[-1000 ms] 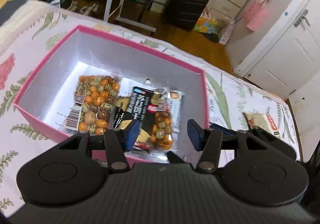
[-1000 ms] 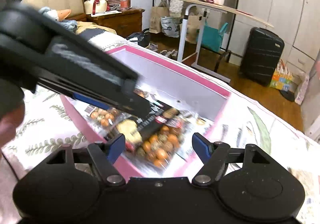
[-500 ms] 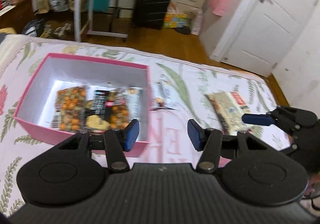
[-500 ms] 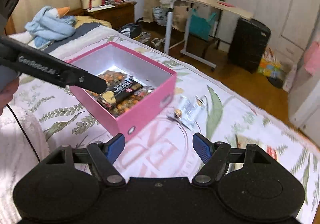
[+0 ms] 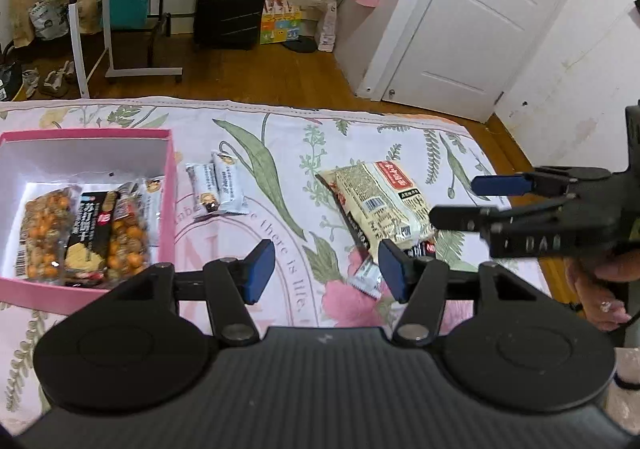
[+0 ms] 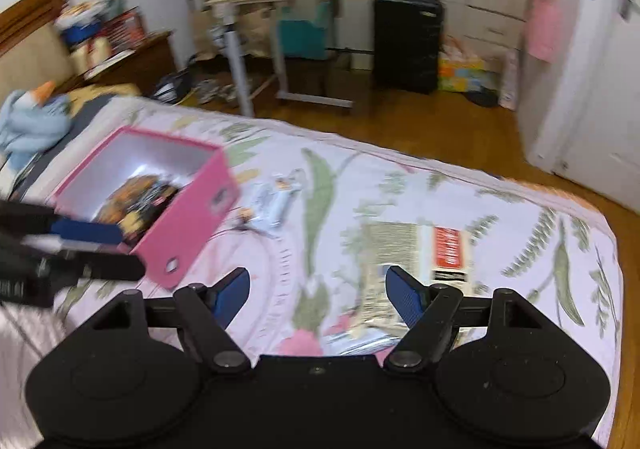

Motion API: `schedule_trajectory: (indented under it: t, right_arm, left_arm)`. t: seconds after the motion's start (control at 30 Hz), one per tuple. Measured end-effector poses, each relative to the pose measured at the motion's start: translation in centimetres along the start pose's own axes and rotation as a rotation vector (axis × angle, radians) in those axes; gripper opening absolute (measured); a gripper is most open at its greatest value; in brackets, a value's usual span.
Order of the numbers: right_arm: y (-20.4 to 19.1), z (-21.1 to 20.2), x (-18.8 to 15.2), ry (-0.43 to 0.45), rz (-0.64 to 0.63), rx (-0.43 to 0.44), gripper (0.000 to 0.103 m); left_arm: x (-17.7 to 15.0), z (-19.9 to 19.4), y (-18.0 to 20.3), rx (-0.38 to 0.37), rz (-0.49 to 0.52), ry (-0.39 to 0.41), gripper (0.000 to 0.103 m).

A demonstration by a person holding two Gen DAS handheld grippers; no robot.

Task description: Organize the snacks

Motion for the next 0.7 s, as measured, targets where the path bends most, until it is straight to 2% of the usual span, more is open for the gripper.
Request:
schedule_trajectory:
  t: [0.13, 0.2, 0.27, 0.37, 0.5, 0.57, 0.7]
  right_arm:
    - [3.3, 2.4, 0.2, 0.004, 0.107, -0.007, 0.079]
    - [4.8, 3.6, -0.4, 0.012, 0.152, -0.021, 0.079]
    - [6.2, 4.9, -1.0, 0.008, 0.177, -0.041, 0.079]
    - [8.3, 7.1, -1.9, 0.029, 0.206, -0.056, 0.079]
    - [10.2, 10.0, -2.6, 0.090, 0.133, -0.112, 0.079]
    - [11.5, 11.9, -3.0, 0.066, 0.125, -0.143, 0.079]
    - [14.1, 14.9, -3.8, -0.012, 0.260, -0.081, 0.077]
  left_arm:
    - [0.8, 2.9, 0.7, -0.005, -0.007, 0.000, 0.060]
    - [1.3, 4.6, 0.9, 0.025, -0.004, 0.012, 0.061]
    - [1.7, 6.6, 1.1, 0.050, -0.001, 0.012, 0.063]
    - [2.1, 9.7, 0.9, 0.045, -0.037, -0.009, 0.063]
    - [1.9, 13.4, 0.2, 0.002, -0.133, -0.024, 0.063]
    - [1.5, 15.5, 0.1, -0.023, -0.171, -0.034, 0.063]
    - [0.6, 19.2, -0.5, -0.015, -0.188, -0.053, 0.063]
Point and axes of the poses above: each gripper's, at about its wrist camera, not at the fingertips, and z roughly the way its jaws point, y to its right, x to its top, the point moved 5 cm from there along z, roughly the way its jaws point, and after that the axes turned 5 degrees about -x, right-handed, at the moved point
